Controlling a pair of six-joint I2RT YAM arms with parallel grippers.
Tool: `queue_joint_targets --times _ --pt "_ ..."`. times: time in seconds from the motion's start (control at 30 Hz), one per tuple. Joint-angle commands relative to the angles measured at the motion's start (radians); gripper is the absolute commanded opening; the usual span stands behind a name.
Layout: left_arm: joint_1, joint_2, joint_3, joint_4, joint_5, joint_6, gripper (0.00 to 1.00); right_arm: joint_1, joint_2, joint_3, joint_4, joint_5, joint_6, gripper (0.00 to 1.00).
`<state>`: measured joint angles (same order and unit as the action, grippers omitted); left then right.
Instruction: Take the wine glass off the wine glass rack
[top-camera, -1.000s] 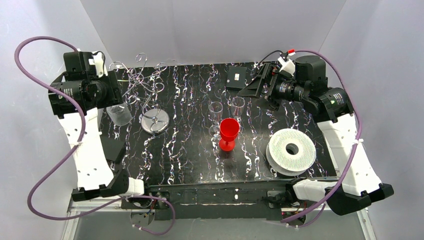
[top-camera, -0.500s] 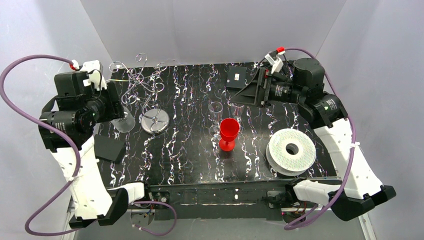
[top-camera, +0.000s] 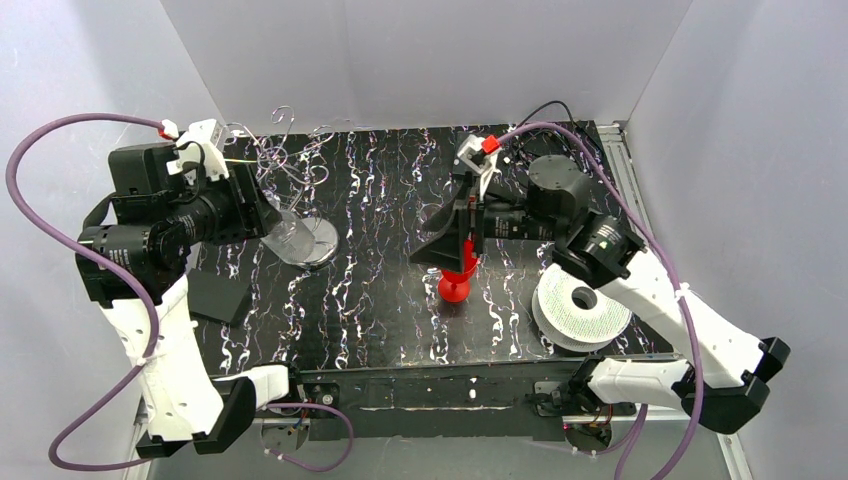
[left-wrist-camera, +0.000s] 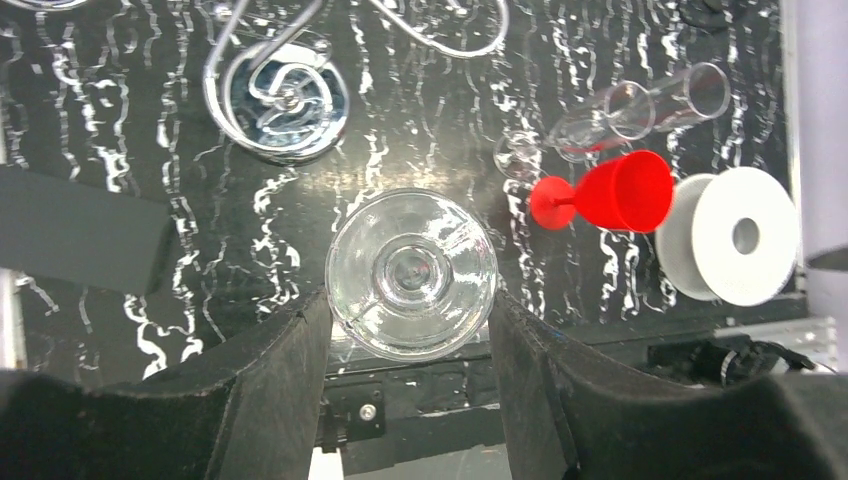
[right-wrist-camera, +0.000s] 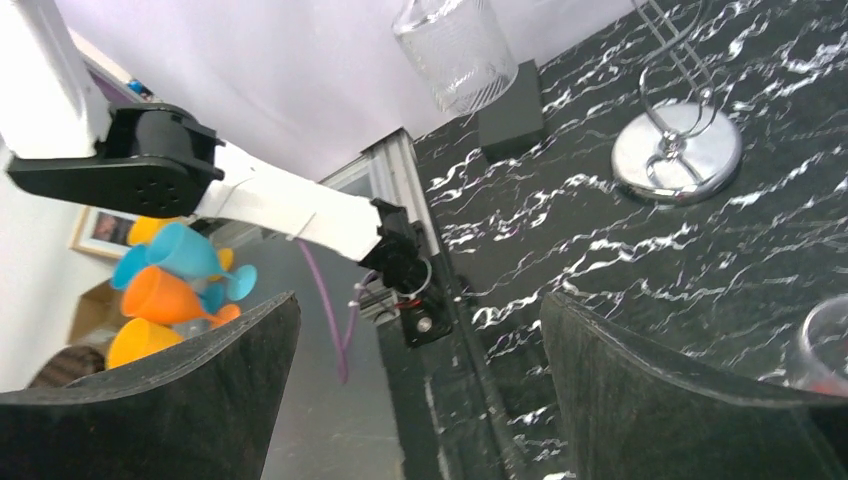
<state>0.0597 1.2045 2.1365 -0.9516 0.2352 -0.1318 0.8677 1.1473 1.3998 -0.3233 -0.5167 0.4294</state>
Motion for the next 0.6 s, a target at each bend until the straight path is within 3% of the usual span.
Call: queue_joint_targets --times 0.0,0.57 --pt "-0.018 -0.001 0.012 -0.349 0.148 -0.031 0.11 0.051 0.032 -0.014 0.188 0.091 -0.148 0.96" --pt "-0.154 0.068 0.060 -0.368 0.207 -0.087 0.11 0.204 0.237 0.047 0.335 0.167 -0.426 0.98"
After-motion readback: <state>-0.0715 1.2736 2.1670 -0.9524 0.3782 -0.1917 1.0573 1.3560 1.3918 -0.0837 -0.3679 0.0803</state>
